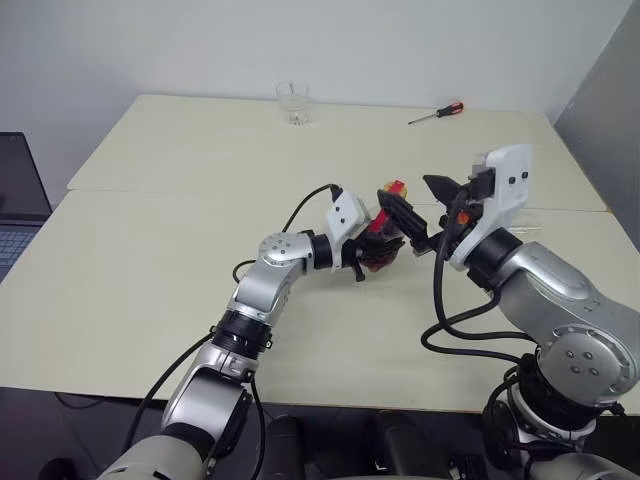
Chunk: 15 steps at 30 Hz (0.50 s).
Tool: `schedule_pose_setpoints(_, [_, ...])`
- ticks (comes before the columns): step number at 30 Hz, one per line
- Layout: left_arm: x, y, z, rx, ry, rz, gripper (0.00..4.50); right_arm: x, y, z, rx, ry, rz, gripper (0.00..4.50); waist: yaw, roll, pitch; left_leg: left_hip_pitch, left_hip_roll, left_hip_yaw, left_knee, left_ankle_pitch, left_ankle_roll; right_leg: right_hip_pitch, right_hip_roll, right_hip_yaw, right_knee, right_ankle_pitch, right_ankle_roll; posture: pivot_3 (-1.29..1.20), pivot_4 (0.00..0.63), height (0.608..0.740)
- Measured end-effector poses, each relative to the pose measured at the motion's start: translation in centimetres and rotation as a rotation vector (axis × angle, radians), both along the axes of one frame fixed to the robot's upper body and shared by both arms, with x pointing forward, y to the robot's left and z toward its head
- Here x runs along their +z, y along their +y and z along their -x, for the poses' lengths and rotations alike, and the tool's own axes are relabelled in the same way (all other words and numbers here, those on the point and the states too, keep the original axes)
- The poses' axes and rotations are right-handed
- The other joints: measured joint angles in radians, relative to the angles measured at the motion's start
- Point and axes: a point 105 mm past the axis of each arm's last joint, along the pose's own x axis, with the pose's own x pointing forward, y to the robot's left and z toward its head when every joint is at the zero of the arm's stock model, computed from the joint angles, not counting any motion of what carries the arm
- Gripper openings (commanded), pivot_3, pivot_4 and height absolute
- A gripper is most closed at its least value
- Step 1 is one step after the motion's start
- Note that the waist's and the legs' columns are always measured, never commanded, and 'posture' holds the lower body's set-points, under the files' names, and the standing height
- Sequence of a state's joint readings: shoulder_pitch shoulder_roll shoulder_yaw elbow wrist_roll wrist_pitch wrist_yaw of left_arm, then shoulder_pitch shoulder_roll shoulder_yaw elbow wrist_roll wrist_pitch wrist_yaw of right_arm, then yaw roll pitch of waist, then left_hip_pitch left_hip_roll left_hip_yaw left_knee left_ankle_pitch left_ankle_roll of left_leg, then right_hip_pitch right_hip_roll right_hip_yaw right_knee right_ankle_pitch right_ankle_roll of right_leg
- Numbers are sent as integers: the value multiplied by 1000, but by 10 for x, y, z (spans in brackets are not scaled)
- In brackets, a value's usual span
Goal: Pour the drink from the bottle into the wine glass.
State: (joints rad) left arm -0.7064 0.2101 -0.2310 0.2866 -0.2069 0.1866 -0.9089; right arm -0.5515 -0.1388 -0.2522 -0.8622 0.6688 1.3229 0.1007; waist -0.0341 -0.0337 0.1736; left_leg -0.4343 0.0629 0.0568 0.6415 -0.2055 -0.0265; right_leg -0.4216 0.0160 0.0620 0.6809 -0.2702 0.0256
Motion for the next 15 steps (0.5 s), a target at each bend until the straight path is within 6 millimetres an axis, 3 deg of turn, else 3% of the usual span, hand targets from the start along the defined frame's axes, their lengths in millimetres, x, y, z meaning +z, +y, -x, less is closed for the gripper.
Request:
schedule_pose_setpoints(10, [-1, 0, 0, 2, -5, -8, 1060, -1, 7, 7, 72, 4, 2, 4500, 1, 0, 0, 0, 0, 0, 0, 0, 0, 0, 0, 0, 0, 0, 0, 0, 150, 740])
schedule_pose_setpoints(13, [0, -1, 0, 0, -6, -2, 1060, 19, 2, -8, -25, -42, -18, 4500, -1, 0, 0, 0, 0, 0, 1, 0, 0, 0, 0, 0, 1, 0, 0, 0, 150, 740])
schedule_pose_setpoints(15, [0, -2, 1, -1, -4, -1, 1060, 20, 3, -11, -44, -41, -39, 4500, -1, 0, 0, 0, 0, 0, 0, 0, 0, 0, 0, 0, 0, 0, 0, 0, 150, 740])
